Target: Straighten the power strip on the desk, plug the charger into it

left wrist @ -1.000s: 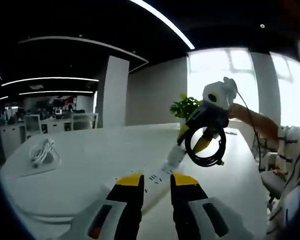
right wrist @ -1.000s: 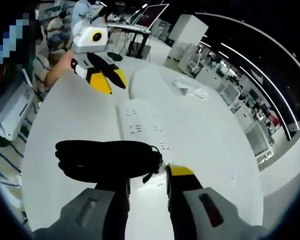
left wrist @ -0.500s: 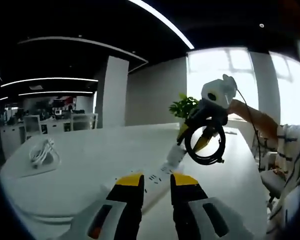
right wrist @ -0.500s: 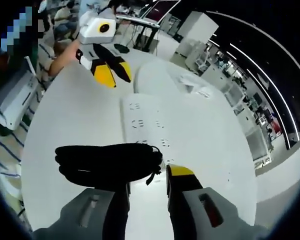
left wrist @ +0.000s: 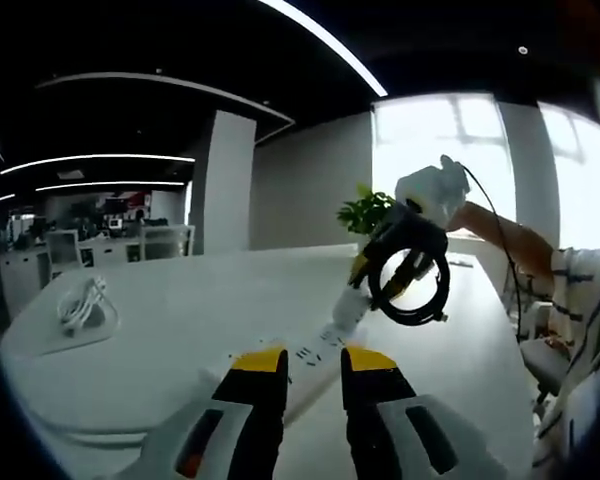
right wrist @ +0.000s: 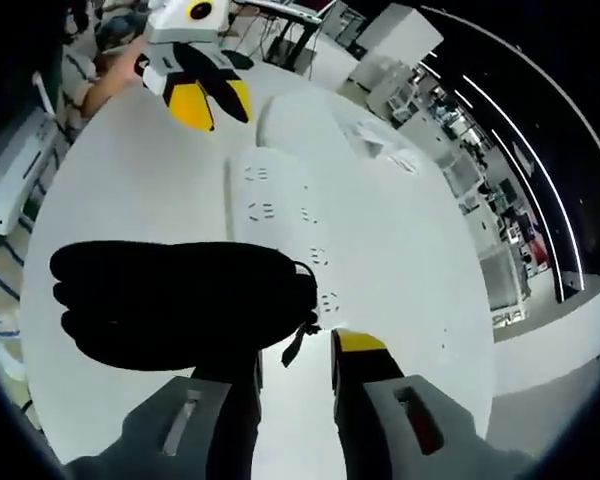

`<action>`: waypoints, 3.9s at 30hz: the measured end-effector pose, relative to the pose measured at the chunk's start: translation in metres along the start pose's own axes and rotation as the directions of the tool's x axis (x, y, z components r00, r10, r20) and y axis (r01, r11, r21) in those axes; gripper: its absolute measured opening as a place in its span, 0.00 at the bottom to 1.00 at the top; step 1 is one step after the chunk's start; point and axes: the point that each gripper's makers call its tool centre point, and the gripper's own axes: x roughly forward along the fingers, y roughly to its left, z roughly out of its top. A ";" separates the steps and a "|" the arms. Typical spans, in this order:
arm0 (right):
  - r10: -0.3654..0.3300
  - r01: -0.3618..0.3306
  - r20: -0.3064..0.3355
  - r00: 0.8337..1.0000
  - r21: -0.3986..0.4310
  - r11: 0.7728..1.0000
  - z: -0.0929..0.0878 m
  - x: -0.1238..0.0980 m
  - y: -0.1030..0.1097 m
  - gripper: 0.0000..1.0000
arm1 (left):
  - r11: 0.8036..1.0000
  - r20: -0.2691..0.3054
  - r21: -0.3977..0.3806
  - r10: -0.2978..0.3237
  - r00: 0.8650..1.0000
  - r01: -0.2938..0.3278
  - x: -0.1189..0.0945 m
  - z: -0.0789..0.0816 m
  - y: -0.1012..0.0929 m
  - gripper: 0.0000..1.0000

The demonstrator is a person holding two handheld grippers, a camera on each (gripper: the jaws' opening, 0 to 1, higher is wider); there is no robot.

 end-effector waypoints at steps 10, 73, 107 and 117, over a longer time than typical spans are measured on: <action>0.031 -0.031 0.032 0.999 0.003 1.000 0.014 -0.002 0.003 0.25 | 1.000 -0.006 0.007 -0.001 1.000 0.001 0.000 -0.001 -0.001 0.22; 0.019 -0.036 0.170 0.985 0.097 0.995 0.039 0.002 0.008 0.22 | 0.999 -0.023 0.036 -0.018 1.000 0.018 0.001 -0.003 -0.006 0.23; 0.270 -0.256 -0.250 0.930 0.088 0.963 0.022 0.019 0.000 0.23 | 0.998 -0.036 0.033 -0.047 0.998 0.048 0.003 -0.007 -0.016 0.23; 0.279 -0.269 -0.163 0.946 0.078 0.960 0.018 0.019 0.006 0.24 | 0.998 -0.047 0.033 -0.051 0.998 0.053 0.006 -0.010 -0.018 0.23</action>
